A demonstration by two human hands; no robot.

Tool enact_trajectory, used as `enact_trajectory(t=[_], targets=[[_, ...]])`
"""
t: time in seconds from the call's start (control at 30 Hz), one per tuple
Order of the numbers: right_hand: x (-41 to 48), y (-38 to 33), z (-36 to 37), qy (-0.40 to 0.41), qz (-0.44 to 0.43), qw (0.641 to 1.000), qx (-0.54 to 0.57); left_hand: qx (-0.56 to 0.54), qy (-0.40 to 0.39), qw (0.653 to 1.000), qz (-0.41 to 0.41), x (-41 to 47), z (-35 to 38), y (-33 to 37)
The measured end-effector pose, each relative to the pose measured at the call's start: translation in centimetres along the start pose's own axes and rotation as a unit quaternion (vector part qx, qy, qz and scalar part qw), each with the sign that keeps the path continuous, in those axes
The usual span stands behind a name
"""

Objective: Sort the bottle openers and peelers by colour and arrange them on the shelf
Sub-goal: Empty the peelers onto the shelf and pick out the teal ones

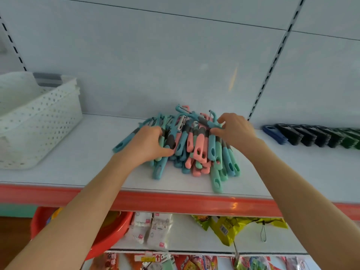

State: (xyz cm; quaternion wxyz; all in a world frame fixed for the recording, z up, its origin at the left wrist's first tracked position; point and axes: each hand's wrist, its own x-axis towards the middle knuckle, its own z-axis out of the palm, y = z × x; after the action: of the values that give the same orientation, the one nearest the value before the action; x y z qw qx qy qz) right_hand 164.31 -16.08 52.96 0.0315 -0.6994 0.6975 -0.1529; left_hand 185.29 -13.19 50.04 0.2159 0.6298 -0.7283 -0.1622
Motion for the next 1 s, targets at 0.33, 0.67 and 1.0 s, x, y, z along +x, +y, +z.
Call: enact_trajectory(t=[0.33,0.67,1.0], targets=[[0.5,0.8,0.4,-0.081,0.006,0.991,0.108,-0.027,0.067,0.995,-0.075,-0.2,0.2,0.1],[0.0,0.7,0.5,-0.116,0.033,0.978,0.168,0.042,0.086,0.995,-0.017,1.3,0.8,-0.6],[-0.7,0.3,0.7,-0.078,0.125,0.944,0.294,-0.052,0.037,0.998,-0.015,1.7,-0.7,-1.7]])
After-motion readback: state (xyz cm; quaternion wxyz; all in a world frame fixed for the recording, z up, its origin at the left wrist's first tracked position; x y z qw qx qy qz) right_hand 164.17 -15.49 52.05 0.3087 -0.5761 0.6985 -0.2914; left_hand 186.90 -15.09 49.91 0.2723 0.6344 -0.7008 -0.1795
